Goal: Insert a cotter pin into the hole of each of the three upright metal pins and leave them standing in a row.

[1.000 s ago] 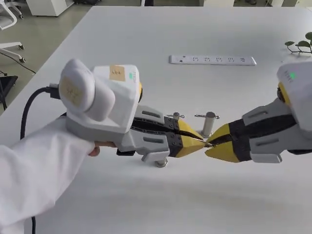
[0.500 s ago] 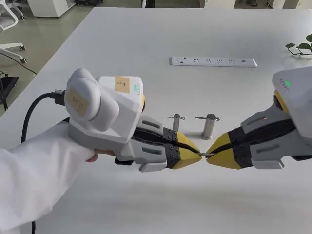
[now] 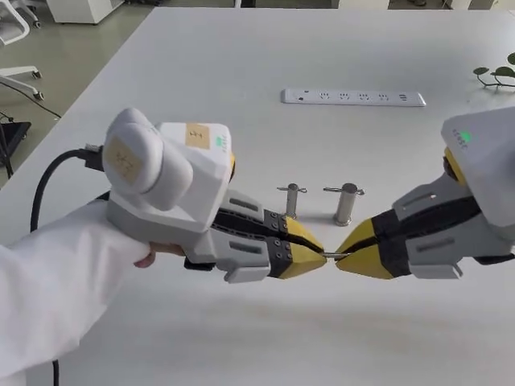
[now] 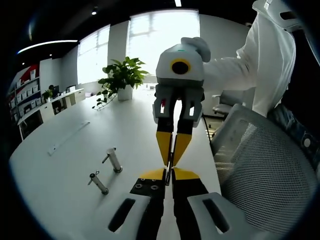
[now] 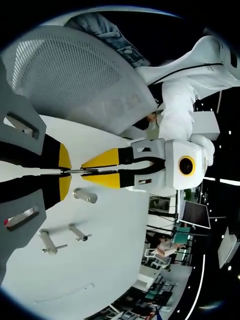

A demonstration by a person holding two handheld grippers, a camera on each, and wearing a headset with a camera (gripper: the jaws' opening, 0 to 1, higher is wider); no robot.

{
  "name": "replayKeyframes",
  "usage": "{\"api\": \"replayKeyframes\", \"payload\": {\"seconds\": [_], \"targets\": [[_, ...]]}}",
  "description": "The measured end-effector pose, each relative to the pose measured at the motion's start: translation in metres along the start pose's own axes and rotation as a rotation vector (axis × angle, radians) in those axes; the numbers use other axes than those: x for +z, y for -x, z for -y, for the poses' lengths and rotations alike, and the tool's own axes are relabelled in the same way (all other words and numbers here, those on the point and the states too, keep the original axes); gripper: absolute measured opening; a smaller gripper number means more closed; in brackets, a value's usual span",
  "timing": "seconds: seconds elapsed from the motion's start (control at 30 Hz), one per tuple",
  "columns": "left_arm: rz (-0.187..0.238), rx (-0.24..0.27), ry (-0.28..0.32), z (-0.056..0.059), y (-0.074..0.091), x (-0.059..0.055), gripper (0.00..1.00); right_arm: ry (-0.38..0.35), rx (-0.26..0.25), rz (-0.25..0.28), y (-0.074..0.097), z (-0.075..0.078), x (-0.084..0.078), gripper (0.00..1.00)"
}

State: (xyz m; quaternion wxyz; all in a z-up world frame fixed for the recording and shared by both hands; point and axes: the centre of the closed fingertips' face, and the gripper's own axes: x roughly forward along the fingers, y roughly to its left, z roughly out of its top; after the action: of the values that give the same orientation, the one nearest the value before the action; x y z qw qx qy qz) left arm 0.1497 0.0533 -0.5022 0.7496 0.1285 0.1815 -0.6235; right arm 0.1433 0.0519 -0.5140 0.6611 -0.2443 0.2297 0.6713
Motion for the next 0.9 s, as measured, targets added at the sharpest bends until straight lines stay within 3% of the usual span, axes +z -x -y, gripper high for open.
{"api": "replayKeyframes", "payload": {"seconds": [0.1, 0.2, 0.33, 0.4, 0.5, 0.7, 0.77, 0.9], "targets": [[-0.008, 0.04, 0.007, -0.009, 0.003, -0.005, 0.13, -0.028, -0.039, 0.0, 0.001, 0.009, -0.002, 0.0], [-0.054, 0.092, 0.005, -0.02, 0.007, -0.019, 0.17, -0.057, -0.058, -0.003, 0.0, 0.015, -0.006, 0.0], [-0.053, 0.159, 0.01, -0.033, 0.012, -0.024, 0.26, -0.074, -0.082, -0.02, -0.003, 0.021, -0.015, 0.0], [-0.043, 0.224, 0.052, -0.046, 0.016, -0.026, 0.28, -0.071, -0.088, -0.03, -0.007, 0.023, -0.02, 0.0], [-0.047, 0.27, 0.078, -0.056, 0.018, -0.034, 0.28, -0.053, -0.104, -0.062, -0.015, 0.027, -0.028, 0.0], [-0.08, 0.283, 0.134, -0.059, 0.016, -0.053, 0.26, -0.047, -0.095, -0.073, -0.033, 0.035, -0.031, 0.0], [-0.049, 0.302, 0.205, -0.062, 0.016, -0.056, 0.24, -0.047, -0.095, -0.076, -0.037, 0.038, -0.03, 0.0], [-0.049, 0.325, 0.222, -0.066, 0.017, -0.064, 0.23, -0.05, -0.098, -0.074, -0.039, 0.047, -0.03, 0.0]]}}
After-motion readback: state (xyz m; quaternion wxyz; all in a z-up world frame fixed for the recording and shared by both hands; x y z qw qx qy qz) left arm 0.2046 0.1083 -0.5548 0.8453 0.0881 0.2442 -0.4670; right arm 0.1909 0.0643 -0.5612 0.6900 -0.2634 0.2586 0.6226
